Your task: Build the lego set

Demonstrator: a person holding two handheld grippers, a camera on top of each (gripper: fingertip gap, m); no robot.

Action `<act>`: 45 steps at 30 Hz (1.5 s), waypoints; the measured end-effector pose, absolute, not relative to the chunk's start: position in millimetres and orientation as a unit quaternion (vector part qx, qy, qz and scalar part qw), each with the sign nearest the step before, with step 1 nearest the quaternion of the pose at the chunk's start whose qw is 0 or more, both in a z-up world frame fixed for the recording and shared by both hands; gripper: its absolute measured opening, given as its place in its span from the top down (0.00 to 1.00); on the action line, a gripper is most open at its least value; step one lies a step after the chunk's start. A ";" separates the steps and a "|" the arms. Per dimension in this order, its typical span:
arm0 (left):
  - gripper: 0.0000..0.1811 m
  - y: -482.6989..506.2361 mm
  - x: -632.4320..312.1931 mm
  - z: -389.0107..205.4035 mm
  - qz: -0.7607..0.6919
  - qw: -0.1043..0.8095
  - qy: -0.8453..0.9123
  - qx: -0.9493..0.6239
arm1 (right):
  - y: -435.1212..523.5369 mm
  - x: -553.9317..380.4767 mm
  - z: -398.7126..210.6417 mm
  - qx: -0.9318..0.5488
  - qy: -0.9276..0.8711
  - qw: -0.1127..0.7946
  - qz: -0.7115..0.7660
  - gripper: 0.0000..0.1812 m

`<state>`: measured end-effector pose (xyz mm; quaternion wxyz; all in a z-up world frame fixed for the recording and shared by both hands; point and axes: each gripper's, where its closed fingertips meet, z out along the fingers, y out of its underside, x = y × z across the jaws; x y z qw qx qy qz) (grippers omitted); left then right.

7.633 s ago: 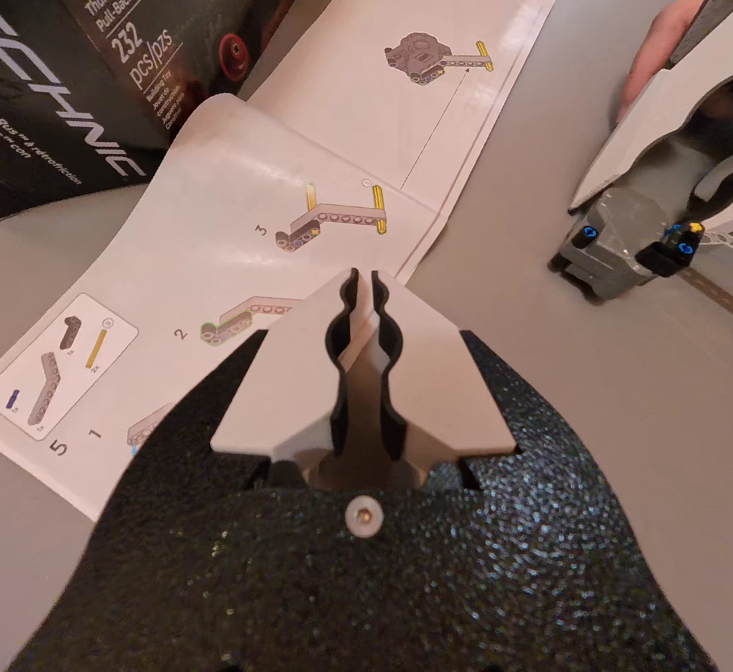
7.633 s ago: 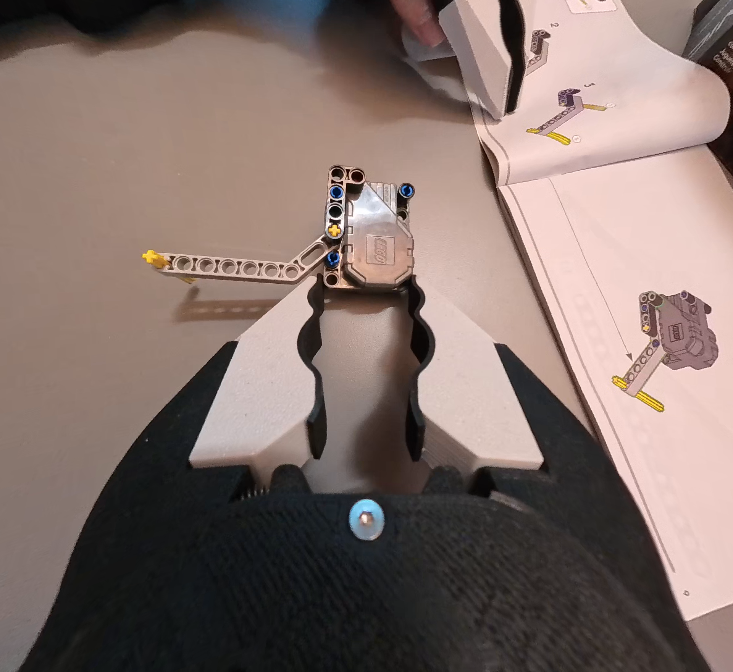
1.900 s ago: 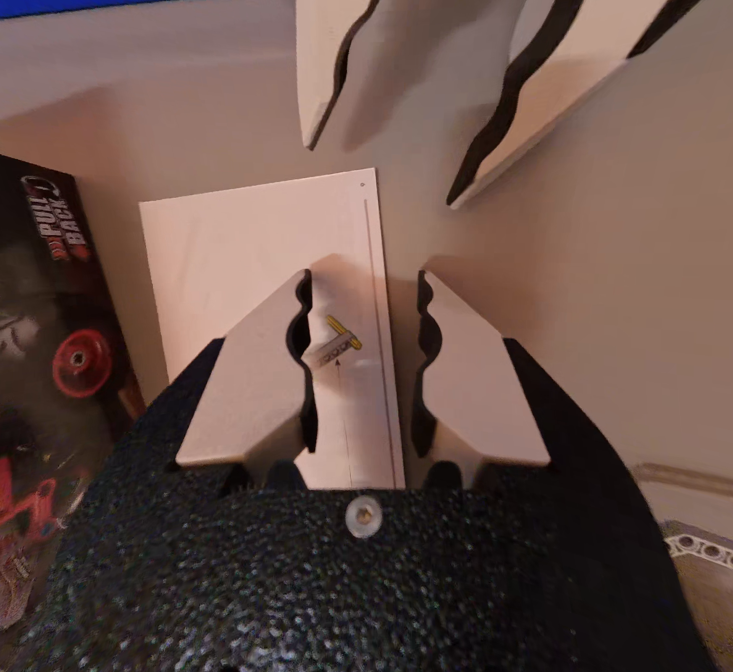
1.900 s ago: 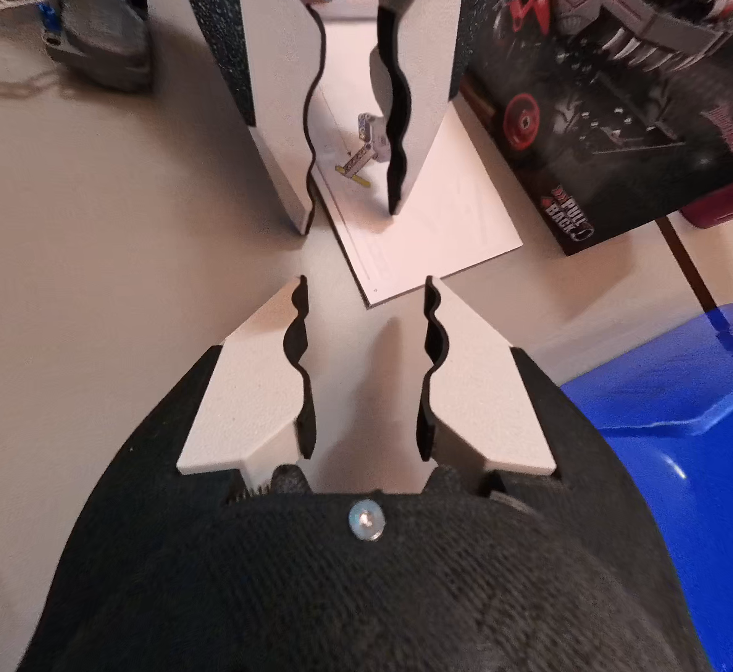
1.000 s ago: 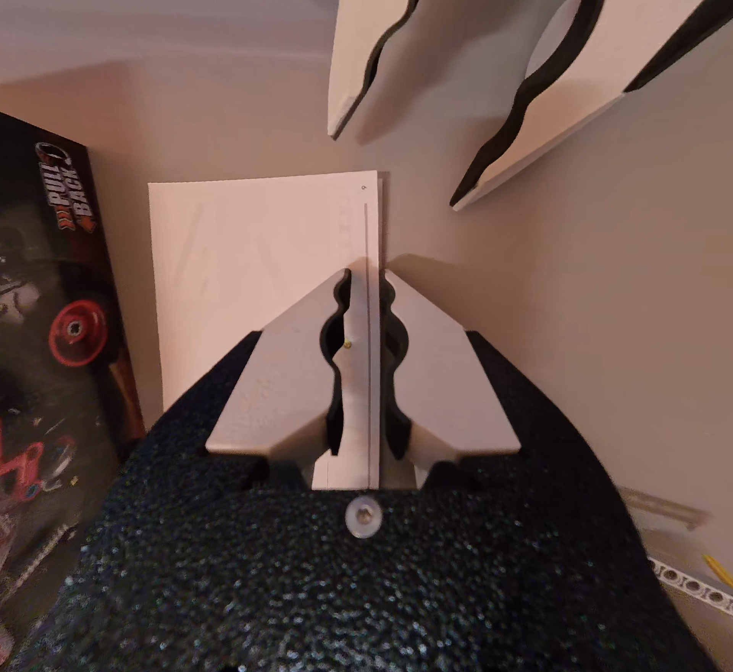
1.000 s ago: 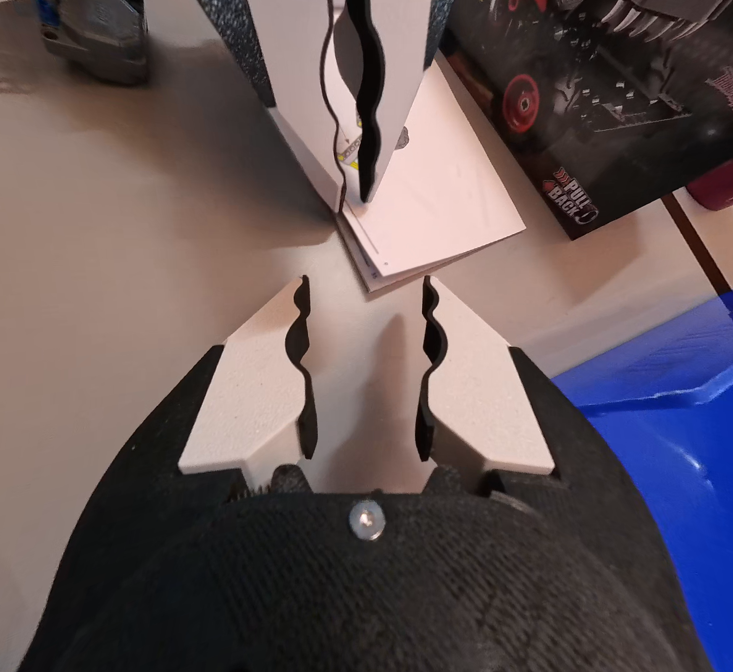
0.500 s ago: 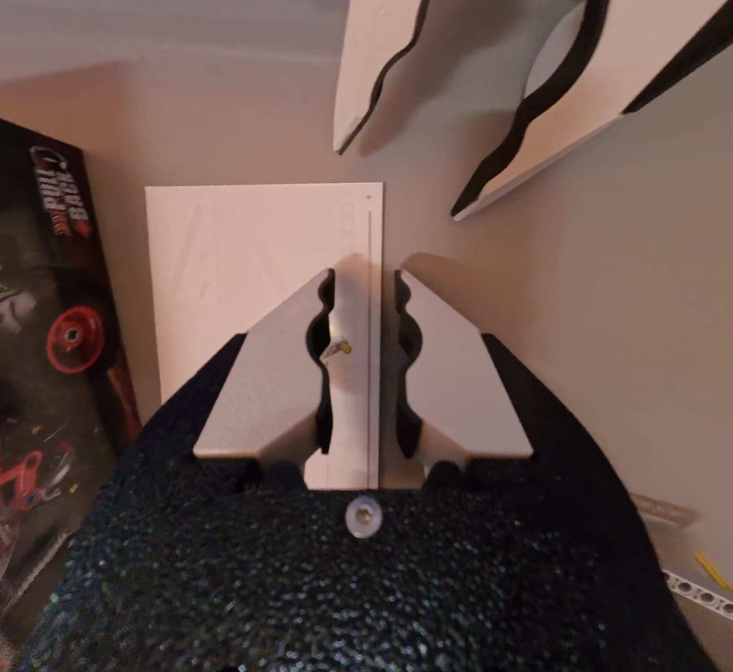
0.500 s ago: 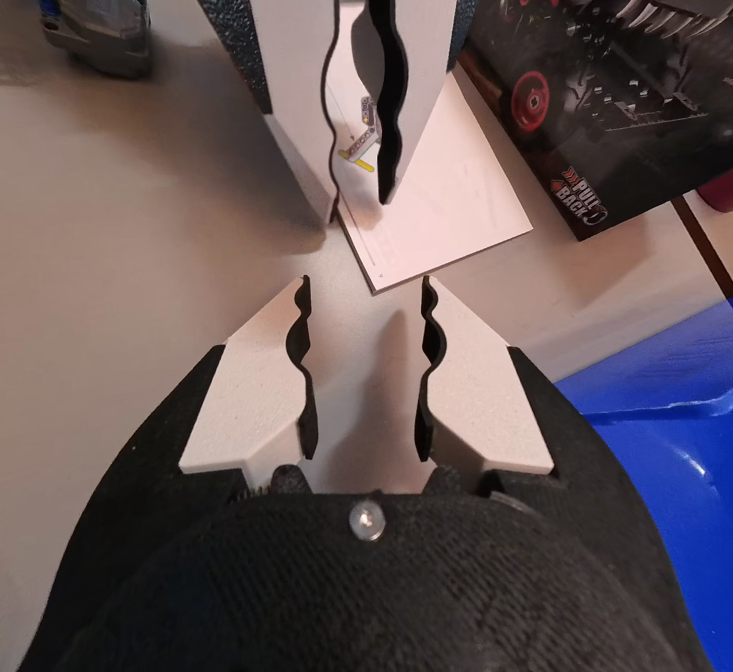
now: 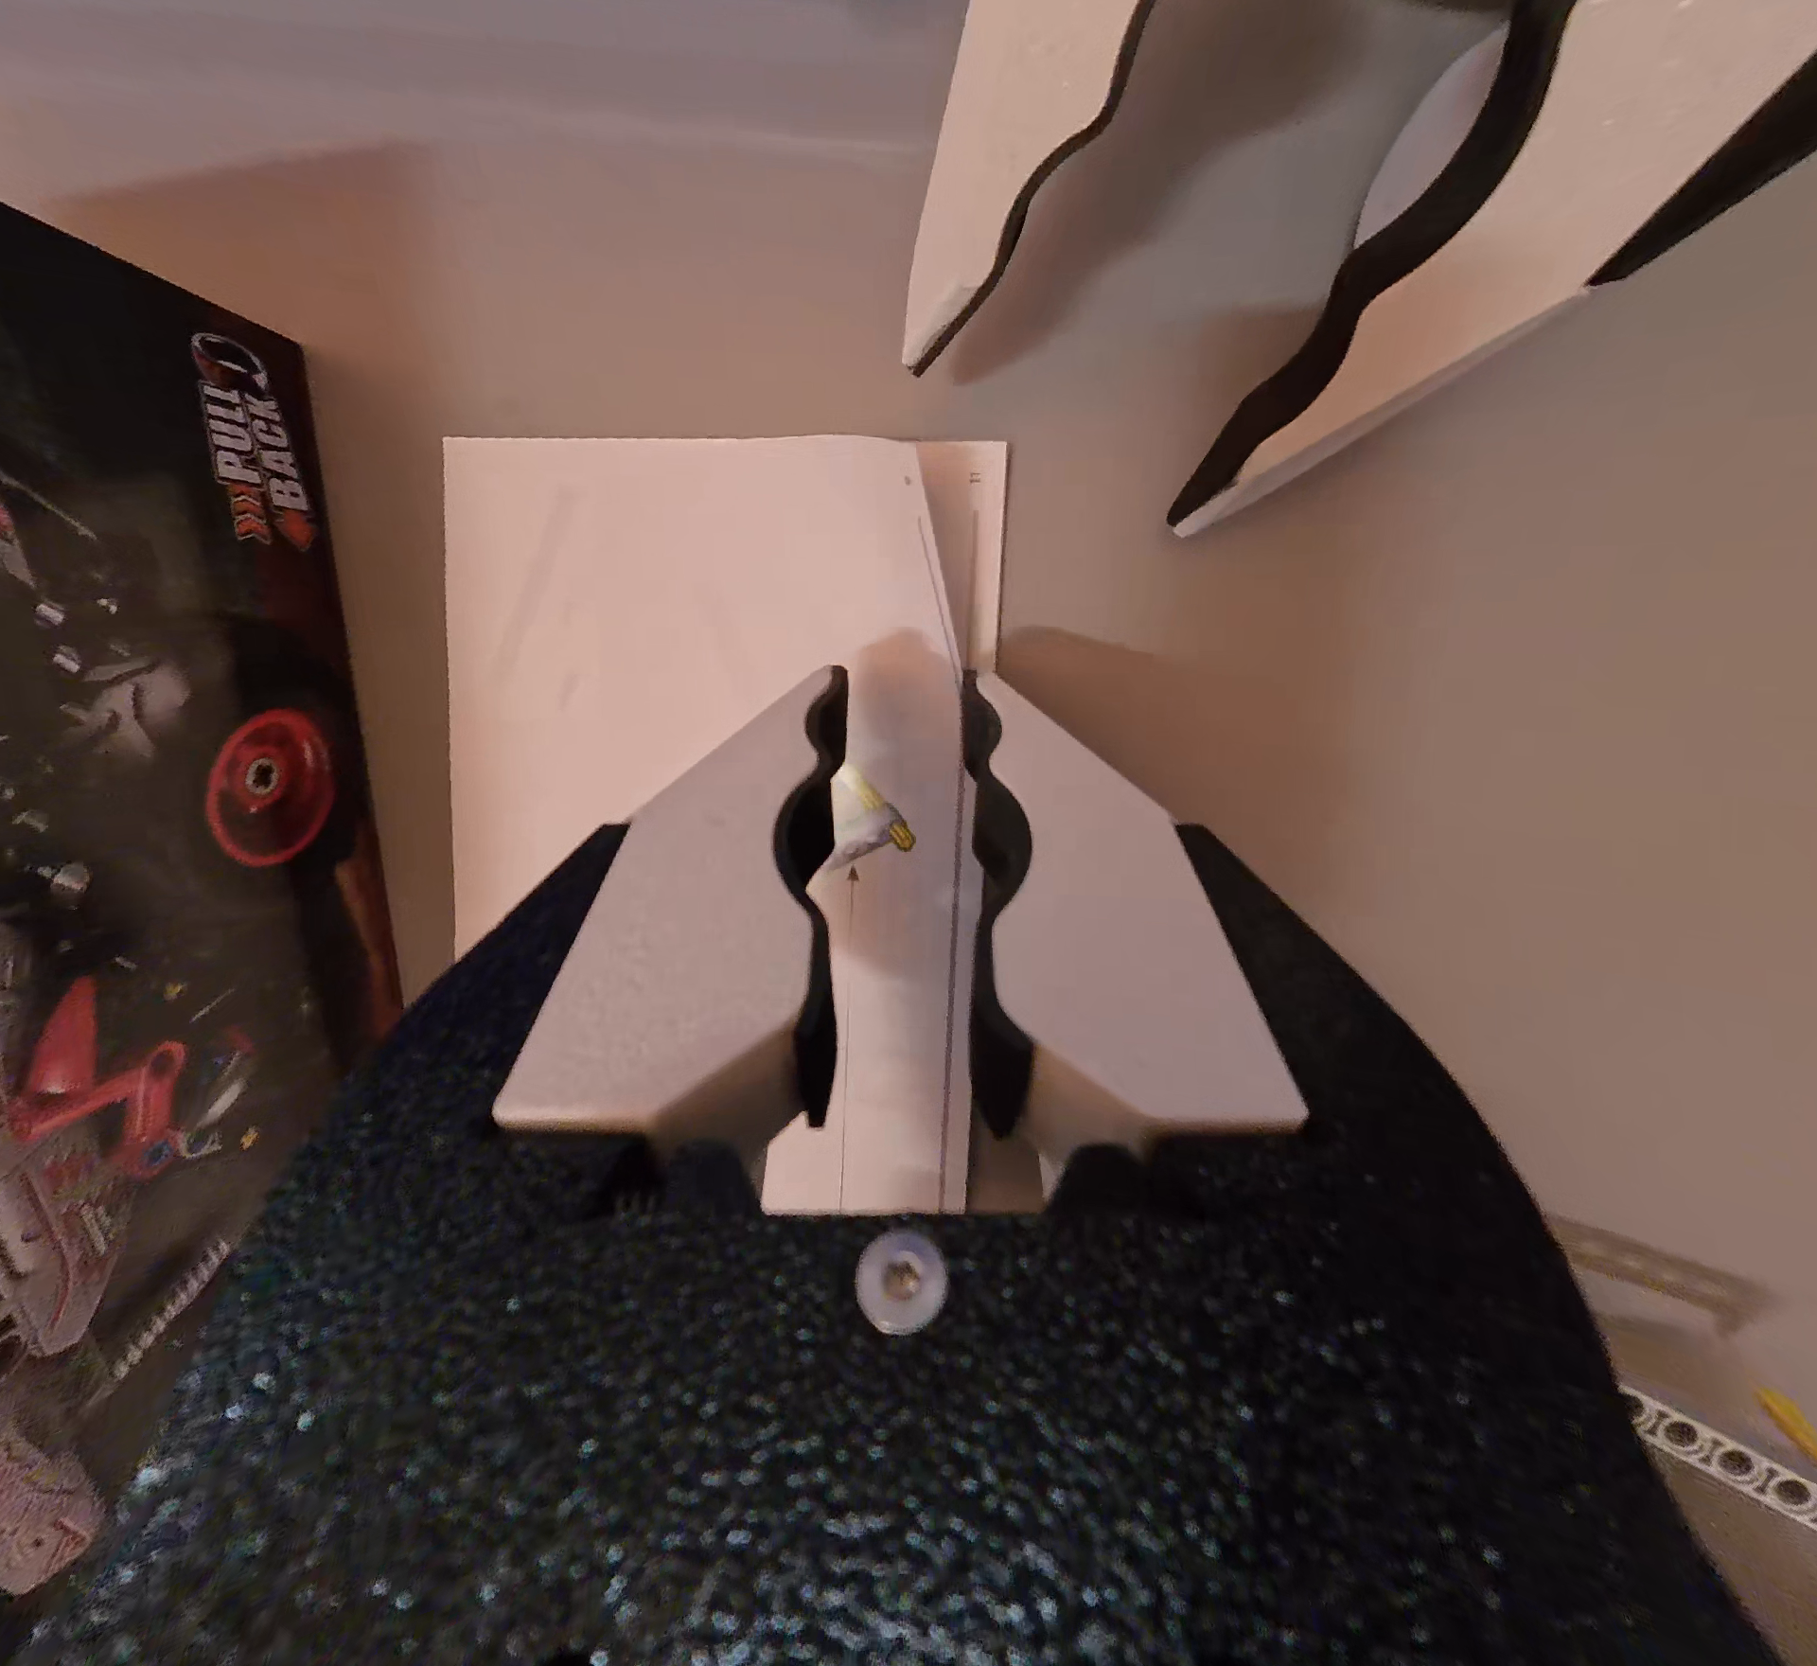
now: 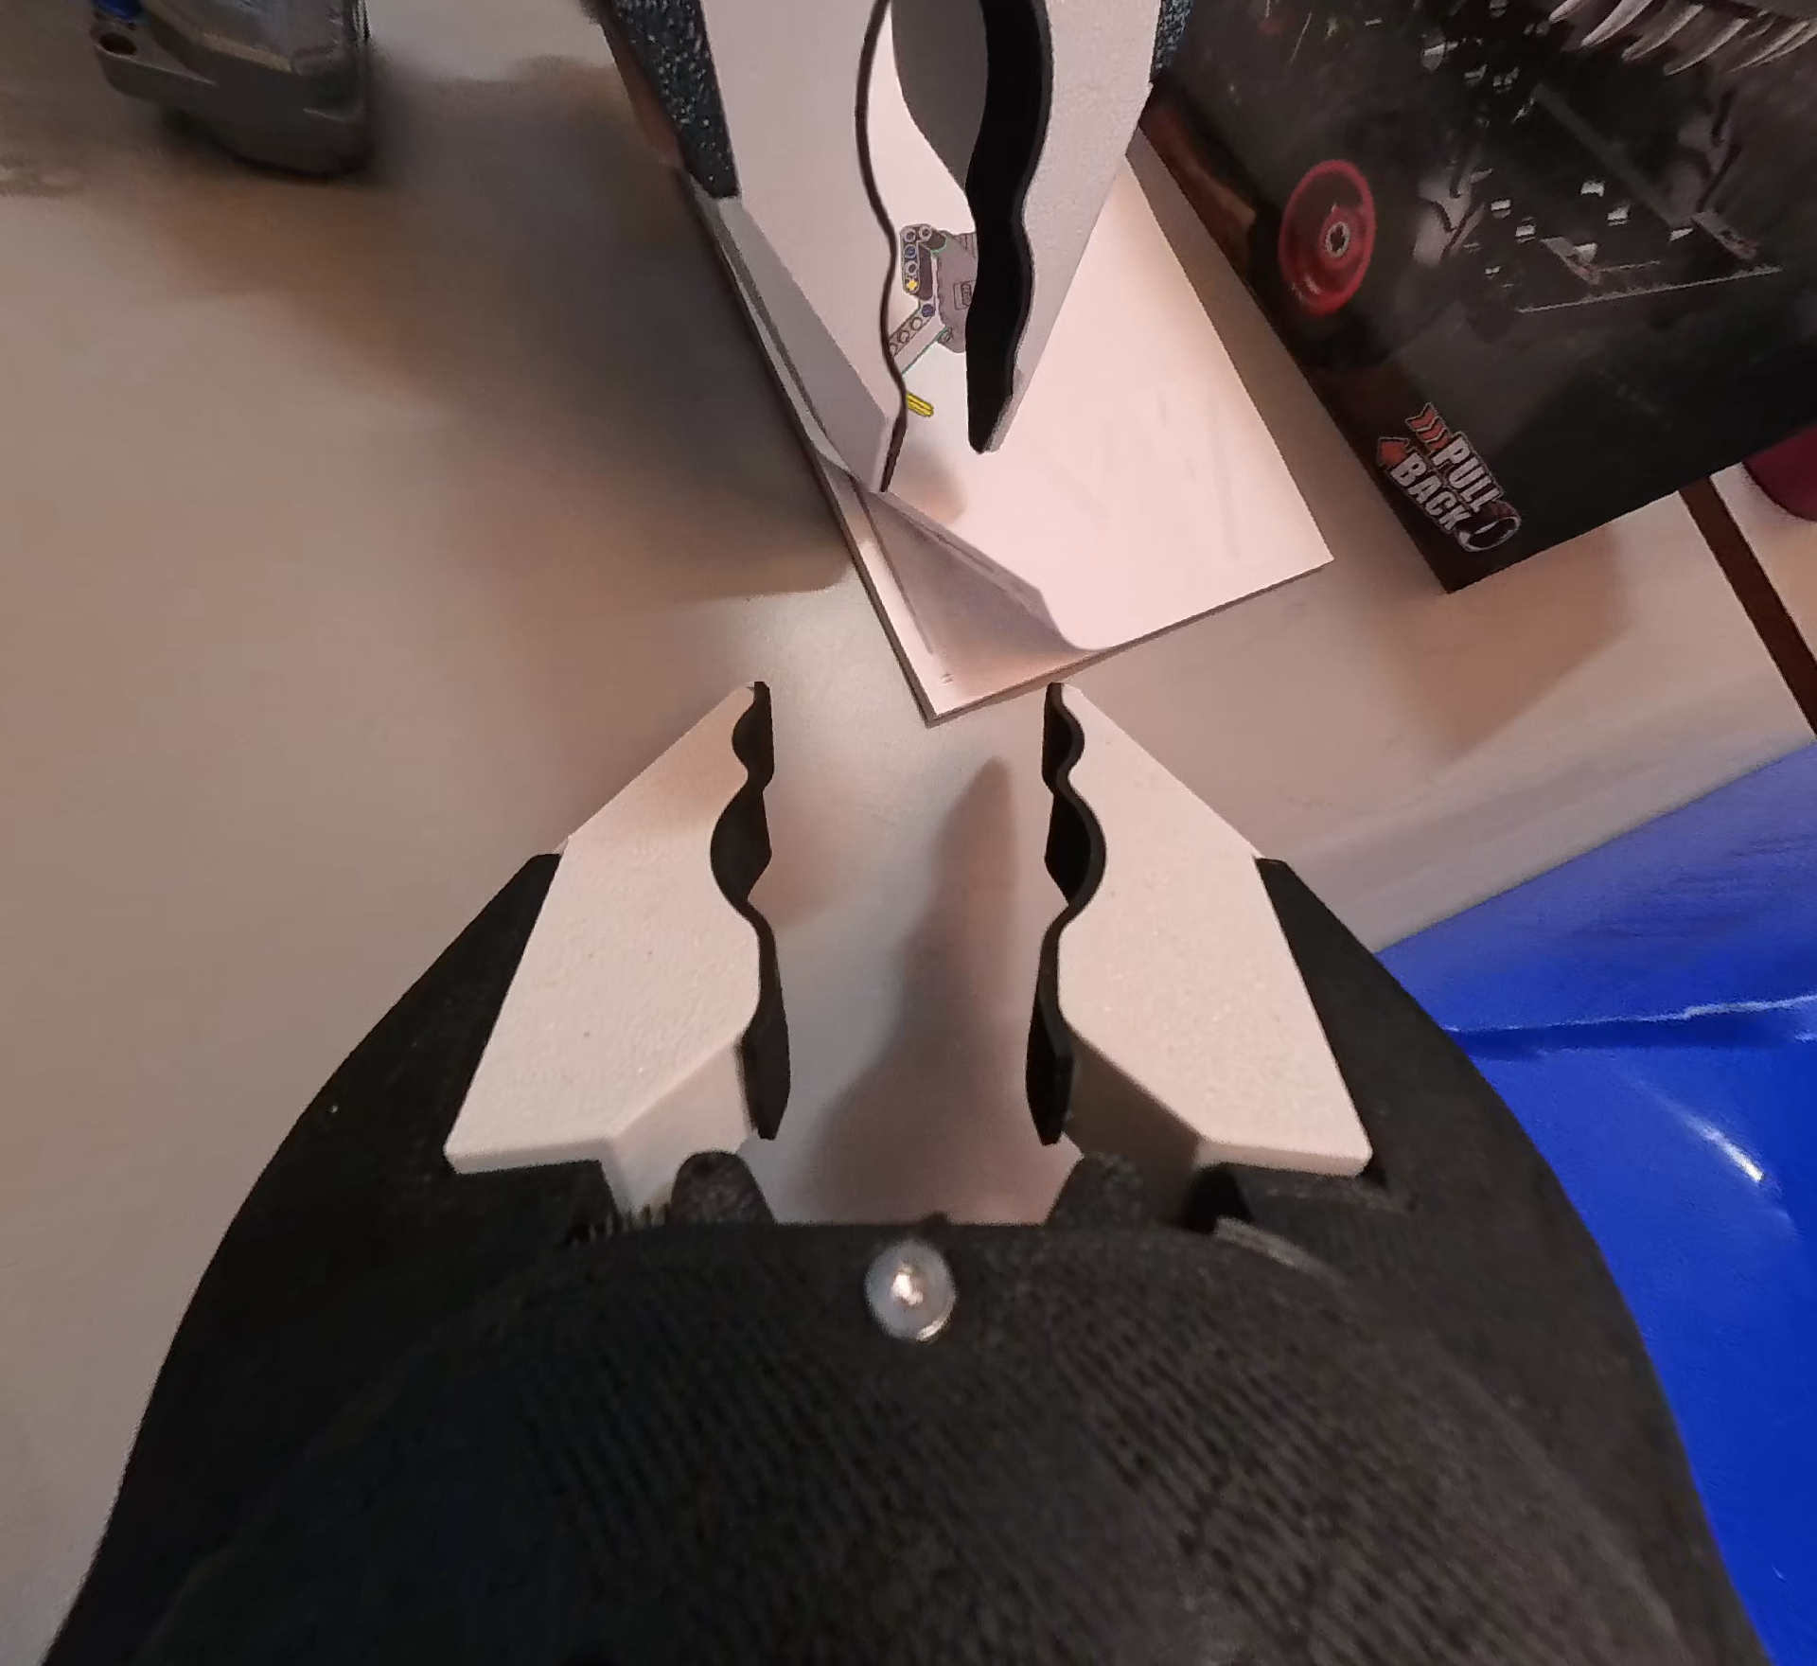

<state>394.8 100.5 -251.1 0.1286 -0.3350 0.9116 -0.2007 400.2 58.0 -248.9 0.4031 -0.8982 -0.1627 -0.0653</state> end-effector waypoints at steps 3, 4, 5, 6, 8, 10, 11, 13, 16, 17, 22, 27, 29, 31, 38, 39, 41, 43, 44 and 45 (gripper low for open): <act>0.92 101.7 396.3 -253.8 -0.197 0.133 0.911 -0.338 | 58.5 400.7 -249.4 -0.898 -0.163 0.403 -0.068 0.71; 0.94 100.5 396.3 -254.5 -0.199 0.134 0.910 -0.338 | 58.8 400.6 -249.6 -0.898 -0.164 0.403 -0.068 0.71; 0.94 98.4 395.7 -255.2 -0.202 0.131 0.910 -0.337 | 59.2 400.0 -249.9 -0.898 -0.165 0.403 -0.067 0.71; 0.94 95.5 394.4 -255.9 -0.206 0.127 0.911 -0.335 | 59.4 399.9 -250.4 -0.898 -0.166 0.402 -0.068 0.71; 0.89 89.7 391.8 -257.2 -0.212 0.117 0.913 -0.327 | 59.1 401.0 -251.9 -0.900 -0.167 0.397 -0.071 0.71; 0.87 86.5 391.5 -259.0 -0.213 0.114 0.915 -0.322 | 58.8 401.1 -252.7 -0.900 -0.166 0.396 -0.071 0.71; 0.86 85.8 391.6 -260.6 -0.211 0.112 0.916 -0.321 | 58.9 401.1 -252.8 -0.900 -0.166 0.396 -0.071 0.71; 0.86 86.8 393.2 -262.8 -0.204 0.116 0.918 -0.320 | 58.5 401.4 -253.3 -0.901 -0.166 0.395 -0.070 0.71; 0.89 89.0 395.7 -260.5 -0.202 0.125 0.917 -0.321 | 57.4 402.2 -254.6 -0.902 -0.164 0.393 -0.069 0.71; 0.89 89.2 396.0 -258.9 -0.205 0.125 0.915 -0.324 | 57.0 402.6 -254.8 -0.903 -0.163 0.393 -0.069 0.71; 0.89 92.5 396.1 -255.0 -0.213 0.124 0.911 -0.331 | 56.9 402.7 -254.7 -0.903 -0.164 0.392 -0.070 0.71; 0.89 93.1 395.7 -256.2 -0.215 0.120 0.910 -0.334 | 56.8 402.3 -255.7 -0.903 -0.165 0.390 -0.069 0.71; 0.91 91.0 395.4 -256.9 -0.216 0.120 0.910 -0.333 | 57.1 402.2 -255.7 -0.903 -0.165 0.390 -0.069 0.71; 0.91 89.0 395.0 -258.1 -0.214 0.121 0.911 -0.330 | 57.6 401.8 -255.6 -0.903 -0.166 0.391 -0.070 0.71; 1.00 88.0 392.8 -255.0 -0.224 0.125 0.905 -0.340 | 62.6 398.6 -248.6 -0.895 -0.167 0.409 -0.068 0.71; 1.00 88.4 392.6 -254.0 -0.231 0.122 0.900 -0.348 | 63.4 398.9 -246.9 -0.893 -0.166 0.413 -0.069 0.71; 1.00 91.4 394.7 -250.2 -0.249 0.129 0.887 -0.366 | 64.4 399.3 -244.7 -0.891 -0.162 0.419 -0.069 0.71; 1.00 94.0 397.1 -242.2 -0.278 0.139 0.872 -0.379 | 65.4 399.8 -242.0 -0.888 -0.158 0.426 -0.069 0.71; 1.00 95.9 397.5 -237.0 -0.293 0.143 0.863 -0.385 | 66.7 400.3 -240.0 -0.886 -0.155 0.432 -0.070 0.71; 1.00 98.1 397.3 -231.2 -0.309 0.146 0.855 -0.391 | 68.2 400.5 -238.0 -0.883 -0.152 0.438 -0.070 0.71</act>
